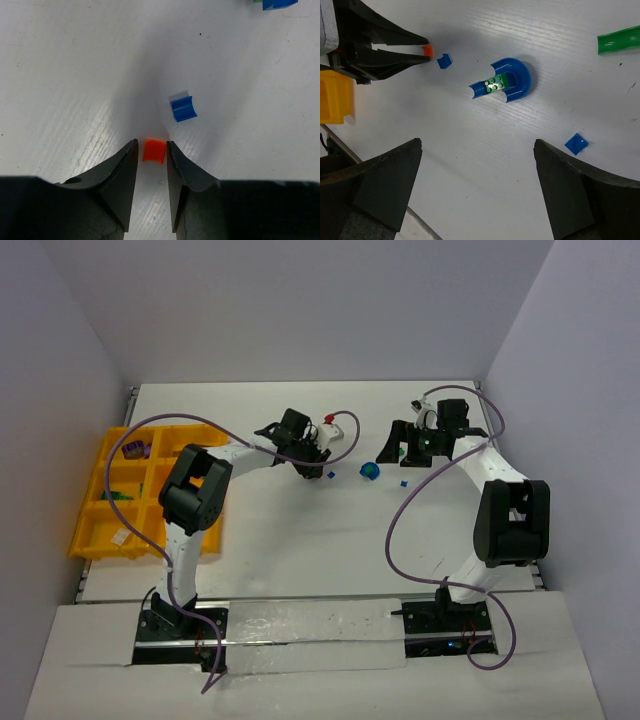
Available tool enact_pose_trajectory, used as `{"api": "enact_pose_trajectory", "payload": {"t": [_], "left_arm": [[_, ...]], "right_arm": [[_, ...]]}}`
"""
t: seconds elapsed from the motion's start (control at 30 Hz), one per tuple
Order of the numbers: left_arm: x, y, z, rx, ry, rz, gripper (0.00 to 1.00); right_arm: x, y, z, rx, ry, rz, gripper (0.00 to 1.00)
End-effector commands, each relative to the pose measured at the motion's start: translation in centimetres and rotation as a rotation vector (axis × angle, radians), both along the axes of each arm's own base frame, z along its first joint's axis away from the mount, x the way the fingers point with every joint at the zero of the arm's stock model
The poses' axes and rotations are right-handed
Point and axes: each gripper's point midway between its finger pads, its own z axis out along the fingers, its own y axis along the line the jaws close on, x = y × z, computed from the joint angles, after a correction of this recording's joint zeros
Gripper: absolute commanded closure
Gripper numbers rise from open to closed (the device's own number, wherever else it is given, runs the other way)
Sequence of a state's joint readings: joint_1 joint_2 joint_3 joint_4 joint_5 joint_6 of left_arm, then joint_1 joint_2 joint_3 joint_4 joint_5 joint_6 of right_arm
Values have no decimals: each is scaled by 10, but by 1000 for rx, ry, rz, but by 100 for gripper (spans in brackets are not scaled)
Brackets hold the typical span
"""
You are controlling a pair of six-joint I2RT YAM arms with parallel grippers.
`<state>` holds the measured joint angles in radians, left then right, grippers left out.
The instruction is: Sort the legos into containers by color
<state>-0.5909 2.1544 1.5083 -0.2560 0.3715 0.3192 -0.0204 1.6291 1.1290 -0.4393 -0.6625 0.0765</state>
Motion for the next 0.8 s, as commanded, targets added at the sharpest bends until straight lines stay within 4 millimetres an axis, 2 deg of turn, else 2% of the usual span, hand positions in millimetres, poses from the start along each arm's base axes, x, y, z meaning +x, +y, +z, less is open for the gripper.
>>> {"api": "enact_pose_trajectory", "payload": {"t": [0.0, 0.07, 0.23, 0.33, 0.43, 0.47, 0.57, 0.6, 0.67, 0.77], "left_arm": [[-14, 17, -15, 109, 52, -3, 64], [-16, 16, -16, 116, 52, -8, 66], [-19, 12, -6, 92, 46, -18, 82], [-16, 8, 19, 57, 31, -9, 89], [-12, 14, 70, -25, 13, 39, 94], [-13, 19, 85, -50, 19, 60, 96], [-15, 38, 114, -99, 41, 115, 100], [-21, 55, 122, -111, 76, 151, 100], [-21, 87, 139, -135, 80, 224, 100], [-26, 135, 147, -120, 80, 323, 100]], "right_arm": [[5, 0, 6, 8, -20, 9, 0], [5, 0, 6, 8, -21, 9, 0], [6, 0, 6, 9, -25, 10, 0], [7, 0, 8, 10, -31, 9, 0], [8, 2, 9, 20, -32, 11, 0], [8, 2, 10, 22, -33, 13, 0], [7, 2, 10, 23, -34, 15, 0], [7, 2, 11, 21, -40, 18, 0], [5, 2, 10, 16, -41, 17, 0], [3, 1, 9, 5, -45, 20, 0]]}}
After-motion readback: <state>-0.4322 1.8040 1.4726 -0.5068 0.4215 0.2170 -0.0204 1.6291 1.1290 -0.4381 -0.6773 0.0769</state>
